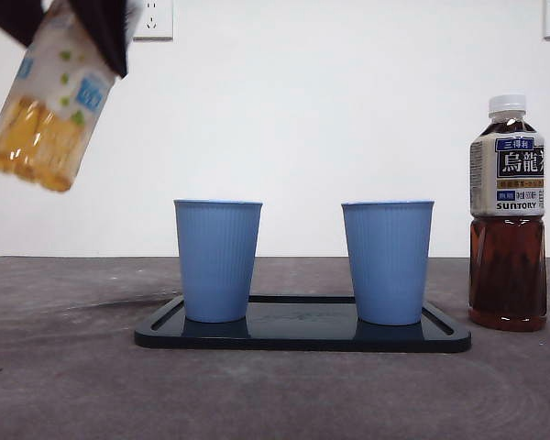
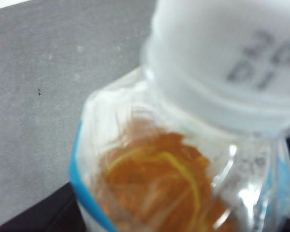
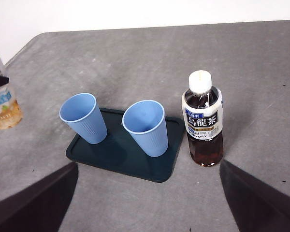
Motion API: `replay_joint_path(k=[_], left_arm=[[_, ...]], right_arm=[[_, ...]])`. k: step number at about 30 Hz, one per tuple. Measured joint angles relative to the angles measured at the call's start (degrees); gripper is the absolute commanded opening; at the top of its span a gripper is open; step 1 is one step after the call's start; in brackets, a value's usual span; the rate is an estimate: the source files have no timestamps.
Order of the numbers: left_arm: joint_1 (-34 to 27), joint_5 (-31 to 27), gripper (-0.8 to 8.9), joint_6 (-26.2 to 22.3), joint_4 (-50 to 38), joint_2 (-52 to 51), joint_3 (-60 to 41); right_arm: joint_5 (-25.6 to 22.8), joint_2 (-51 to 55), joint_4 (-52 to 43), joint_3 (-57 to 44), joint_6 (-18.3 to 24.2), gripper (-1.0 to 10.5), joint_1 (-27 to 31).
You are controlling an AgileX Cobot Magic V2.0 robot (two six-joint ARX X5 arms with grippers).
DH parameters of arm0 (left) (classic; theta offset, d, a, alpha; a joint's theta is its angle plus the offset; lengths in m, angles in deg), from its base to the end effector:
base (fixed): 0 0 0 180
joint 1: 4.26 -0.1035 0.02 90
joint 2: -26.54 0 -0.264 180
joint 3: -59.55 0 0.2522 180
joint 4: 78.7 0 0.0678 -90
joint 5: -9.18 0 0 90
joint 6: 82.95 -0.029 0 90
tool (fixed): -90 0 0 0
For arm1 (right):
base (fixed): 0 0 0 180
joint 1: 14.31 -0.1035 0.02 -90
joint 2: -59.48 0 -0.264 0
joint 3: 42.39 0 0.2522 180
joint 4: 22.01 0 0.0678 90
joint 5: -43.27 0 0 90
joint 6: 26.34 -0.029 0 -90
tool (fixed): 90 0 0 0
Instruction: Pour the drink into the cup
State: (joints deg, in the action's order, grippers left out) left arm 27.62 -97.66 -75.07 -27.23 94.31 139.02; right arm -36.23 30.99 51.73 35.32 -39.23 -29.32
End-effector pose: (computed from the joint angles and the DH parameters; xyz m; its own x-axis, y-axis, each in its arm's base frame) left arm 0.2087 -0.1199 0.3379 0.7777 -0.1425 -0.6123 0.2390 0.9679 0.0782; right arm 0.0376 0.0155 0.3804 0.8169 0.4077 -0.4081 -0.3149 0.9079 0.2767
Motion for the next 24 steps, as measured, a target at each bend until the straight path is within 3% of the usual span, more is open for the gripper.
replay_joint_path(k=[5, 11, 17, 24], left_arm=[[-2.5, 0.9, 2.47, 3.7, -15.0, -5.3, -14.9], [-3.3, 3.5, 2.47, 6.9, -33.3, -3.9, -28.0], [-3.7, 3.4, 2.47, 7.9, -44.2, -2.0, -31.6], [-4.1, 3.3, 2.47, 7.9, -50.0, 2.7, -31.6]], right_arm=[[0.0, 0.0, 0.0, 0.0, 0.0, 4.7, 0.0], [0.0, 0.0, 0.0, 0.0, -0.8, 4.7, 0.0], [0.0, 0.0, 0.0, 0.0, -1.1, 4.7, 0.0], [-1.6, 0.0, 0.0, 0.0, -1.6, 4.7, 0.0]])
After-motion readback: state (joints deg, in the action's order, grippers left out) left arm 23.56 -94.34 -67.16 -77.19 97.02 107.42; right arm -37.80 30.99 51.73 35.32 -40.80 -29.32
